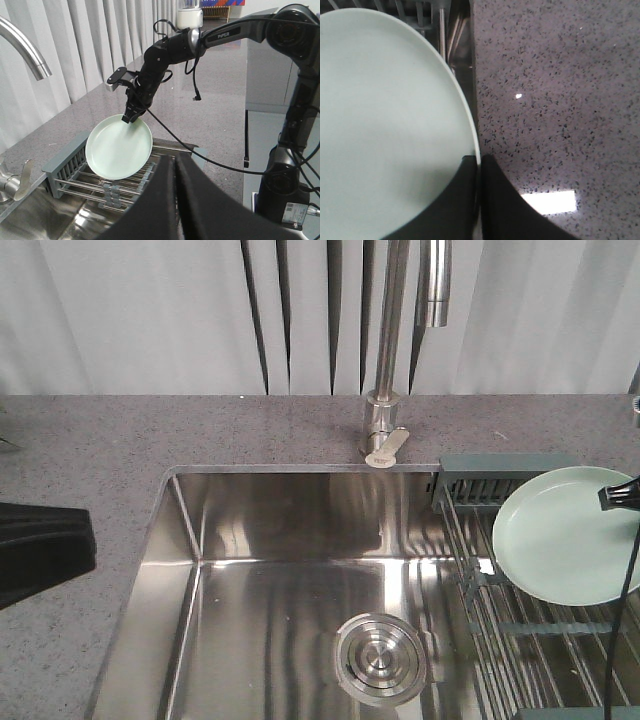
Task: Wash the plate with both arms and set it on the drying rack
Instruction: 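Lower the pale green plate onto the wire dish rack and open the right gripper, then lift the right gripper away from the plate on the rack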
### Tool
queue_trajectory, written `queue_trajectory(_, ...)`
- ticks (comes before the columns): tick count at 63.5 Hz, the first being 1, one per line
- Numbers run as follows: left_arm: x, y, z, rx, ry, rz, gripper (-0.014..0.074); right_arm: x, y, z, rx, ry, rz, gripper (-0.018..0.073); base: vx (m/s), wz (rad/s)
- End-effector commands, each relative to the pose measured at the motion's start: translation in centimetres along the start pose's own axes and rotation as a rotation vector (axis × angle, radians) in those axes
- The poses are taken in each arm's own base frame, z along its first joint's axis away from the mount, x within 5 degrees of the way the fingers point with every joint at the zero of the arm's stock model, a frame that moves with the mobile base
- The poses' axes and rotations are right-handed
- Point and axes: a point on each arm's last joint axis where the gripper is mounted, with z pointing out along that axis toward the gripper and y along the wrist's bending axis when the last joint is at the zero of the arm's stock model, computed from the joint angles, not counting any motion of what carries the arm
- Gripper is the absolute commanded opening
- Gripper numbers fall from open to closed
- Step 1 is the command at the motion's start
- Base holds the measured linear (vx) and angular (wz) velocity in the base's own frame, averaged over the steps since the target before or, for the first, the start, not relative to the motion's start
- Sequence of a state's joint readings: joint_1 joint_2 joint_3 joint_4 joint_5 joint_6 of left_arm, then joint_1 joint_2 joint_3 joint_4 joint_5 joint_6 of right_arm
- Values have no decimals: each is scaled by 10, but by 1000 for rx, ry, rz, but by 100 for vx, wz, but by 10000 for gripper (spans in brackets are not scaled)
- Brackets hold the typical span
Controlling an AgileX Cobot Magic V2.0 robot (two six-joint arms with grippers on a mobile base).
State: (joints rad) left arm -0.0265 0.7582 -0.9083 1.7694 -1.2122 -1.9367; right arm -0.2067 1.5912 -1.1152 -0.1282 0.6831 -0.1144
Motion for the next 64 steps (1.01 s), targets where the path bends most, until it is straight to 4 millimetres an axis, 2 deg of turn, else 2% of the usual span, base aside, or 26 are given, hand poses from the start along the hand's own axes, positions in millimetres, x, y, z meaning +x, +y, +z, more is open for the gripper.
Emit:
queue_trajectory(1,-7,2,-1,-34,-19,22,-6,-12,-5,-11,24,-93,3,1,0,0)
queue_trajectory(8,-7,2,-1,-34,-19,22,-6,-14,-4,-10,12,-109,11,20,0,0)
queue_trajectory(14,-8,1,-1,-35,-19,23,-6,-15,-3,-11,8,-116,7,71,0,0)
queue_trajectory(20,-8,1,-1,-35,-19,23,-6,-16,-3,-11,8,-127,-1,154,0,0)
queue_trajectory(33,-8,1,-1,-35,-19,23,-6,-18,-4,-12,12,-155,2,414,0,0)
queue_trajectory(39,-8,1,-1,-35,-19,23,-6,-18,-4,-21,8,-179,23,458,0,0)
queue_trajectory(45,-8,1,-1,-34,-20,23,-6,-18,-4,-48,-6,-243,51,427,0,0)
queue_trajectory(50,-8,1,-1,-34,-20,23,-6,-15,-2,-75,-34,-295,67,345,0,0)
queue_trajectory(61,-8,1,-1,-34,-20,23,-6,8,13,-159,-169,-481,12,17,0,0)
queue_trajectory(64,-8,1,-1,-34,-20,23,-6,16,18,-178,-211,-524,-19,-15,0,0)
